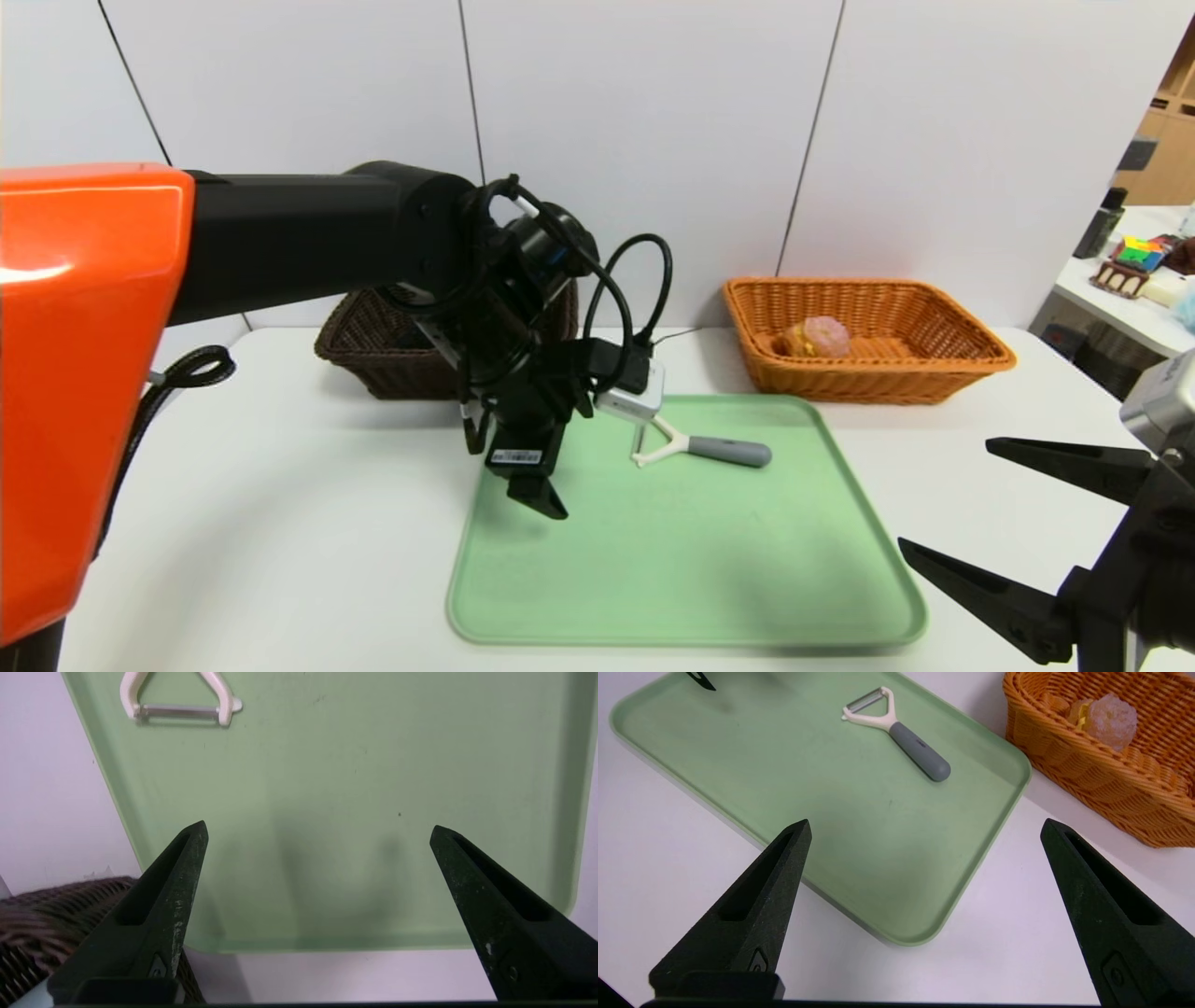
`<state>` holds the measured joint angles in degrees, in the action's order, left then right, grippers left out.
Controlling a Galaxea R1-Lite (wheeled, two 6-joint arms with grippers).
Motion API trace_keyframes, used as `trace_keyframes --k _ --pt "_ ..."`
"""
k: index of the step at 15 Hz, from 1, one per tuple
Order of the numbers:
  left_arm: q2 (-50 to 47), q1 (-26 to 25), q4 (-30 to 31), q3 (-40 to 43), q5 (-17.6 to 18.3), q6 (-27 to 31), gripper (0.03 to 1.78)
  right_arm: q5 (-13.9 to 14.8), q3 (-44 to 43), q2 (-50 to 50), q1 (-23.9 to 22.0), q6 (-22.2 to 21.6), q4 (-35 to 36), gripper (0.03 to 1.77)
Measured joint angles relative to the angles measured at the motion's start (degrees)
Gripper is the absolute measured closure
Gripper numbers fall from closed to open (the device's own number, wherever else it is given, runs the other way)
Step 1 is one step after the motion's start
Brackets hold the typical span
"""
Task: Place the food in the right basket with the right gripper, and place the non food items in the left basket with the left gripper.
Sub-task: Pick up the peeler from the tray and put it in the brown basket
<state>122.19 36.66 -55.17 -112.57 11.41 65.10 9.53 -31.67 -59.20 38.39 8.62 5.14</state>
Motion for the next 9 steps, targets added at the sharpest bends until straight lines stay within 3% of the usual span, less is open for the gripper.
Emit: trace_keyframes --k 6,9 --pt "3.12 1.66 4.0 -1.27 0.3 2.38 0.12 0.2 0.52 0.11 -0.05 0.89 0.06 0.11" --pt "4.5 2.97 10.06 -1.57 4.1 2.43 0.12 0.24 0.43 0.11 -0.09 0.89 0.04 0.11"
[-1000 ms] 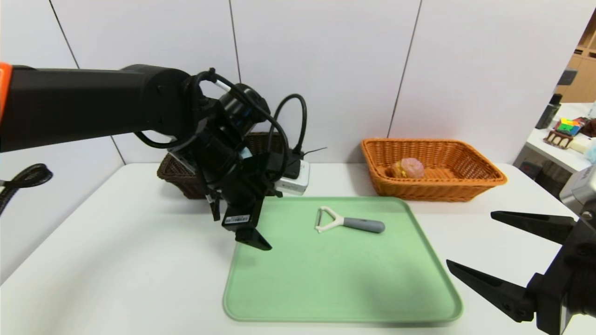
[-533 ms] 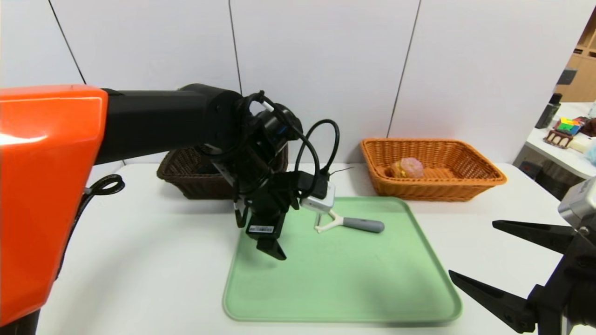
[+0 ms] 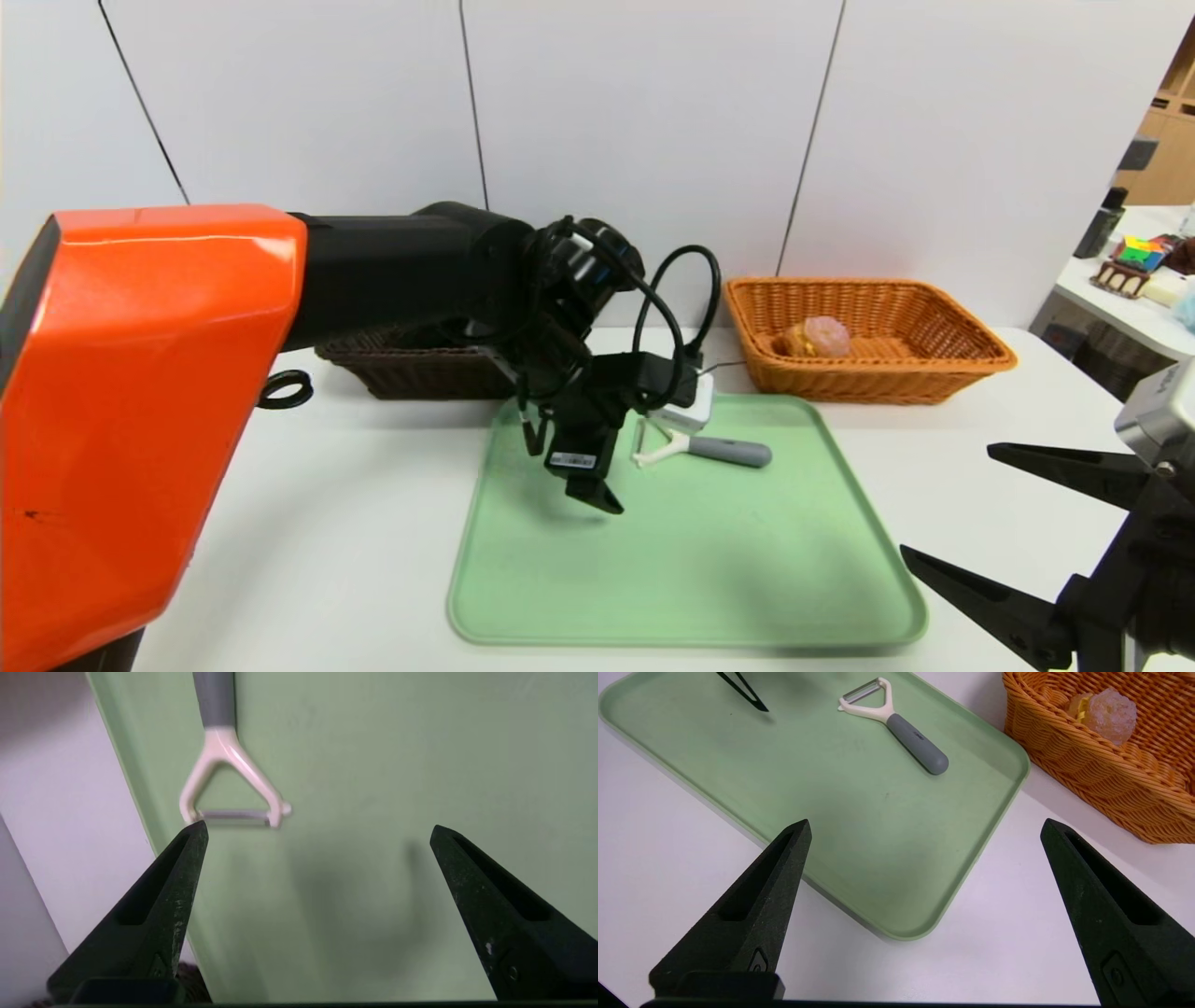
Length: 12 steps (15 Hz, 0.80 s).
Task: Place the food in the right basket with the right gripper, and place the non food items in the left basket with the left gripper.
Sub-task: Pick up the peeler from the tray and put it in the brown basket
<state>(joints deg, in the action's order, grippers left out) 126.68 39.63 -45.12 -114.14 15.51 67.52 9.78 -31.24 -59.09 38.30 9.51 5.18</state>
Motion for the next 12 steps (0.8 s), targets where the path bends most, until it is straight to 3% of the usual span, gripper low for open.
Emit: trace_keyframes --k 5,12 --pt "2.78 1.11 13.26 -0.02 3.06 -0.72 0.12 0.02 0.11 0.0 0.0 0.0 0.02 0.11" --pt "4.46 1.57 13.57 -0.05 3.1 -1.51 0.12 0.0 0.29 0.18 0.0 -0.01 -0.09 0.11"
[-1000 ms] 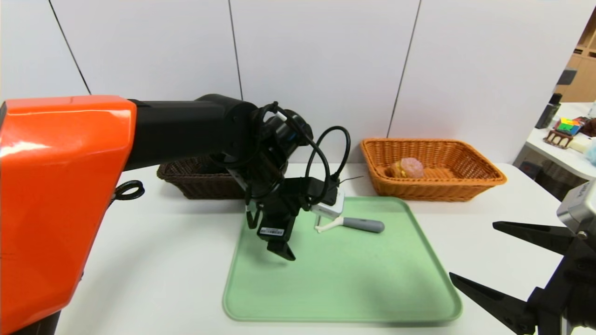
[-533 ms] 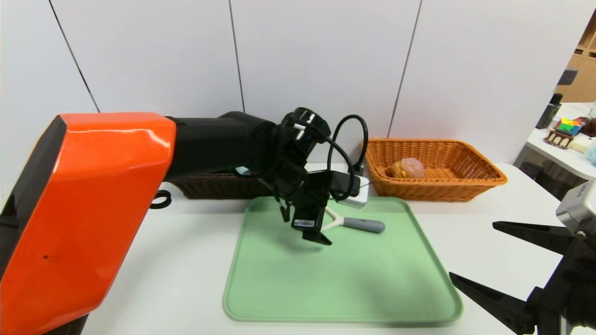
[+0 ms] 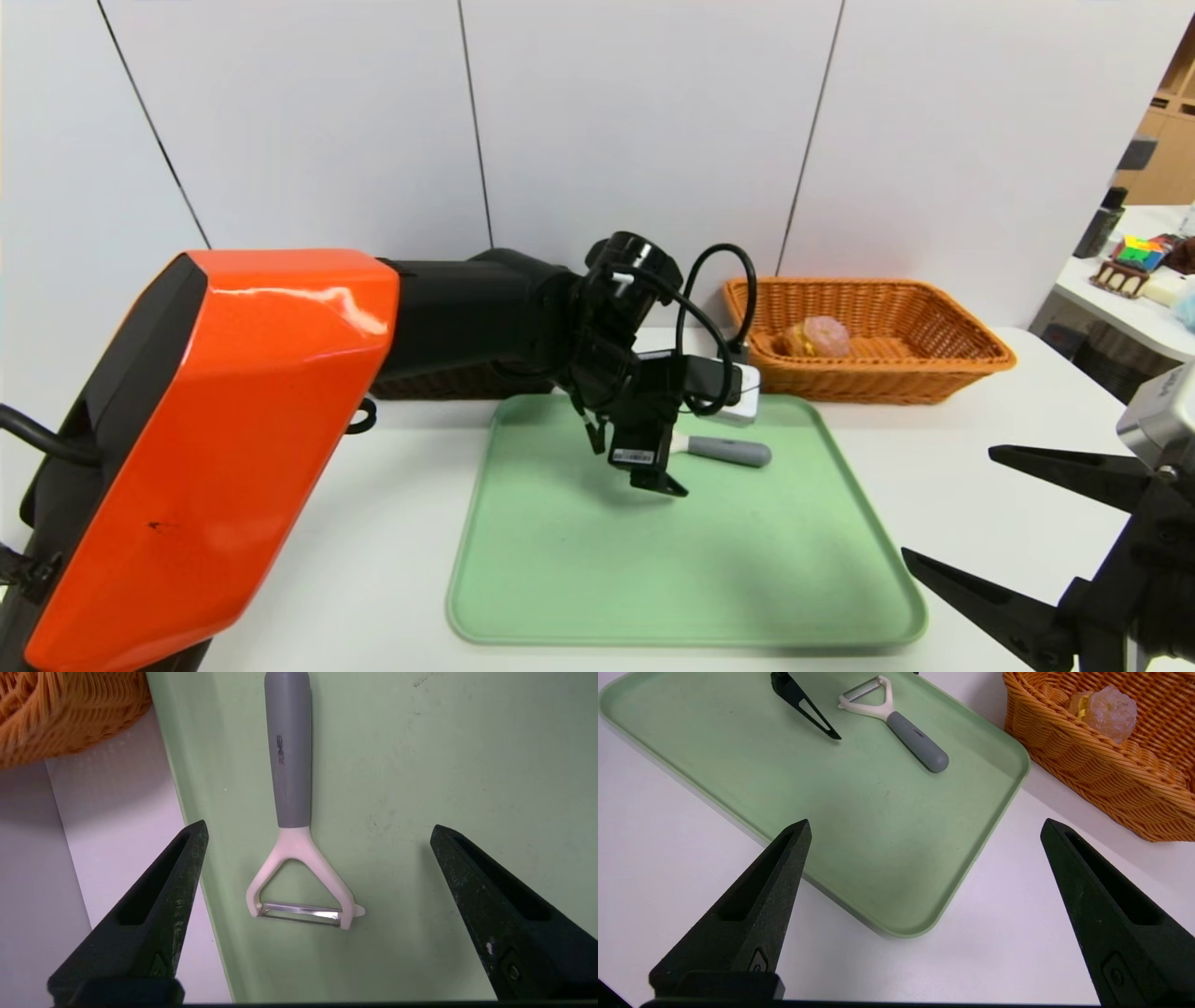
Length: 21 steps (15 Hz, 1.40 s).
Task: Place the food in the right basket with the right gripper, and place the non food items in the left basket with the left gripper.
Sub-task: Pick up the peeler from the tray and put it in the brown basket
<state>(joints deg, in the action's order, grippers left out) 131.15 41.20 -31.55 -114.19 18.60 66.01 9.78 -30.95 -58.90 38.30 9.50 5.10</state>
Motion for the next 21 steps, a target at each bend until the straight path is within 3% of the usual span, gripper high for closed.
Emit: trace_keyframes --k 7,13,18,21 --pt "-9.37 -2.78 -5.07 0.74 0.83 -5.74 0.12 -0.07 0.0 -0.22 0.0 0.0 0.07 0.11" --pt "-21.22 -9.65 -15.25 2.01 1.01 -10.78 0.12 -0.38 1.02 -0.24 0.01 0.06 0.11 0.11" --pt "-28.67 -16.63 -15.91 8.59 1.4 -11.89 0.12 -0.05 1.4 -0.18 -0.13 -0.05 0.07 0.11" --pt "-32.77 -19.85 -15.74 12.76 1.95 -17.37 0.12 -0.05 1.72 -0.2 -0.24 -0.11 0.13 0.11"
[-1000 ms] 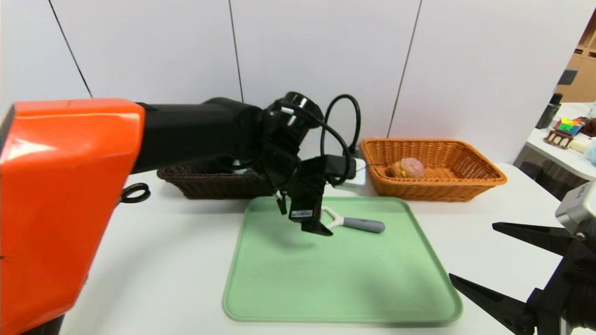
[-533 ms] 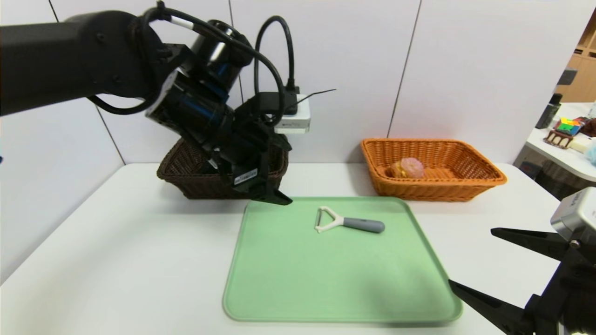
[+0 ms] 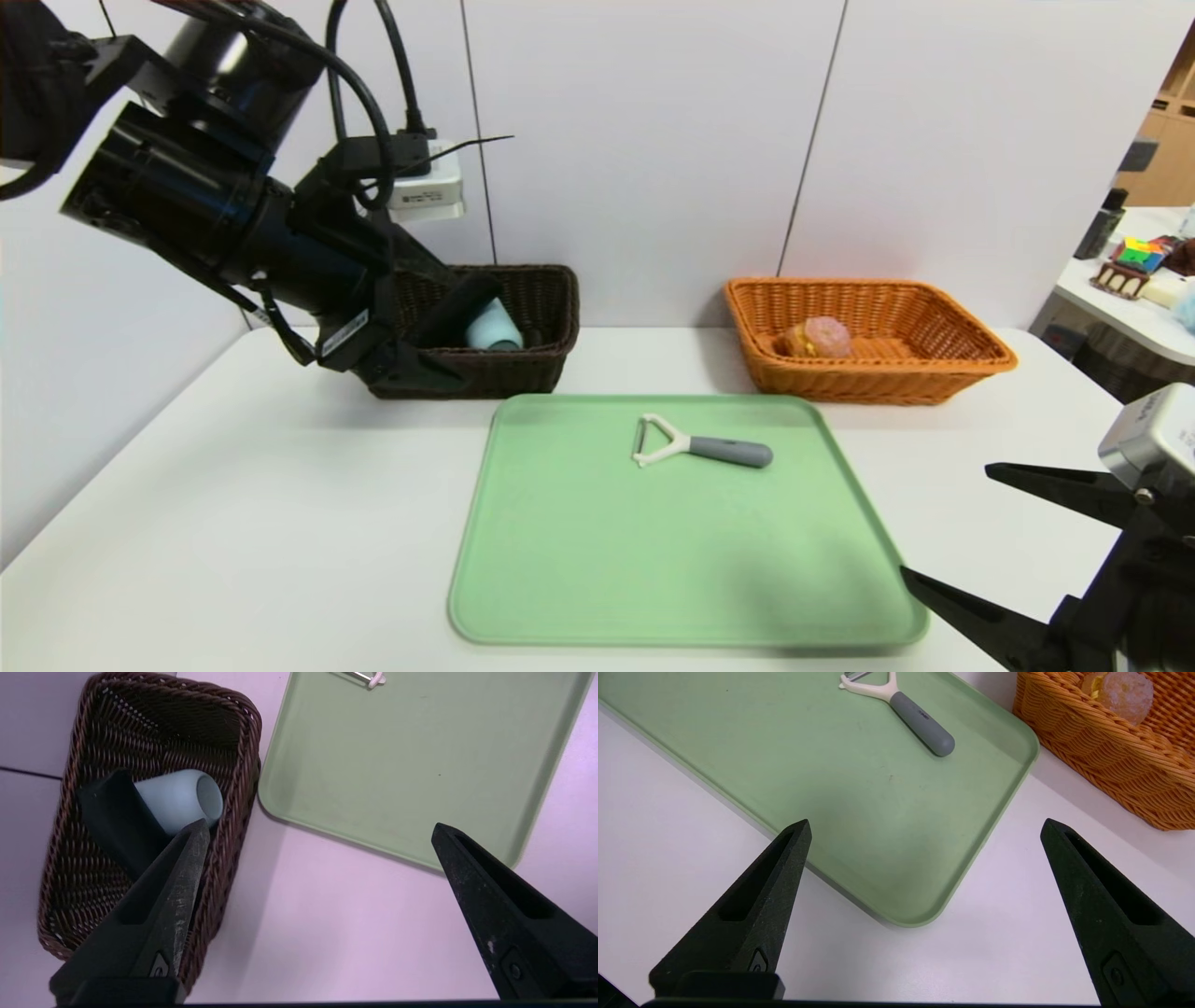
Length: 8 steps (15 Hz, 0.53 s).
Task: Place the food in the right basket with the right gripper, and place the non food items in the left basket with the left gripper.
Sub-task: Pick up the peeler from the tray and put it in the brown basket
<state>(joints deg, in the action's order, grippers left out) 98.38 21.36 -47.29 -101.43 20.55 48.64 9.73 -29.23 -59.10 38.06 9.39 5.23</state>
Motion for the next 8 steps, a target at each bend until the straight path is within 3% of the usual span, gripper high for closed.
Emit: trace_keyframes --k 4,8 --pt "-5.16 -3.01 2.67 7.74 0.66 -2.69 0.12 -0.02 -0.2 0.01 -0.05 -0.07 0.06 0.11" --pt "-11.2 -4.28 12.97 19.68 0.44 -10.34 0.12 -0.02 -0.21 0.0 -0.27 -0.38 1.16 0.11"
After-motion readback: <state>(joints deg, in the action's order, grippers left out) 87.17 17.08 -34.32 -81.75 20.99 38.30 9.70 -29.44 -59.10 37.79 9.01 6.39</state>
